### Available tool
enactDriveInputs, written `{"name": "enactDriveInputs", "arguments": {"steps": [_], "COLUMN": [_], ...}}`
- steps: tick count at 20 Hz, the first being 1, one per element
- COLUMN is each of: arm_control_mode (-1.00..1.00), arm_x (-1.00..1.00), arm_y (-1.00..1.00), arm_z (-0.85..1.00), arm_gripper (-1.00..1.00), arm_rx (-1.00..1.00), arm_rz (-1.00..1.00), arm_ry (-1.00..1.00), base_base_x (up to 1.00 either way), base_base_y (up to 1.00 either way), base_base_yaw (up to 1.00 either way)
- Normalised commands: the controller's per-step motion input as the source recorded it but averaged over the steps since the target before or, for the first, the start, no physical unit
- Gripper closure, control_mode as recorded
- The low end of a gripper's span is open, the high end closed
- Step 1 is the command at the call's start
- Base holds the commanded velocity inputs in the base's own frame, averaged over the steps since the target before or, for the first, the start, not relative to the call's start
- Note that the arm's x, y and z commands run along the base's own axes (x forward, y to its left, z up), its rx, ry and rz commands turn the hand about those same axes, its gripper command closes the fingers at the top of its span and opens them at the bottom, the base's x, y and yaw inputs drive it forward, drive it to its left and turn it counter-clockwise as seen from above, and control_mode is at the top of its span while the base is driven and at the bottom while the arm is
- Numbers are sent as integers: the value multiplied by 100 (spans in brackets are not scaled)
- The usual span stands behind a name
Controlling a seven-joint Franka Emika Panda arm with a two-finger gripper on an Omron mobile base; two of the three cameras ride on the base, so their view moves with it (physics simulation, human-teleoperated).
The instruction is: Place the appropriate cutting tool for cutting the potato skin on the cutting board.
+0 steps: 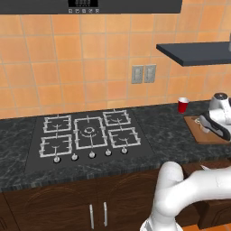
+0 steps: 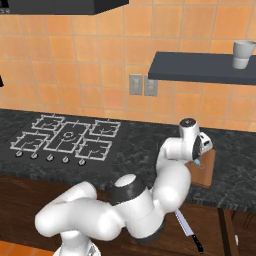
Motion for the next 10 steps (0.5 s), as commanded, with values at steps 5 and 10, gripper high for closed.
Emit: {"name": "enactDriveInputs", "arguments": {"steps": [5, 10], "arm_control_mode": [-100, -100], "arm_x": [0, 5], "arm_y": [0, 19], "arm_z": [-84, -53], "arm_gripper": [100, -100], "arm_rx": [0, 0], "arm_rz": [2, 1], "arm_ry": [-3, 1], "base_base_x": [0, 0], "base_base_y": [0, 0], "base_base_yaw": [0, 0]}}
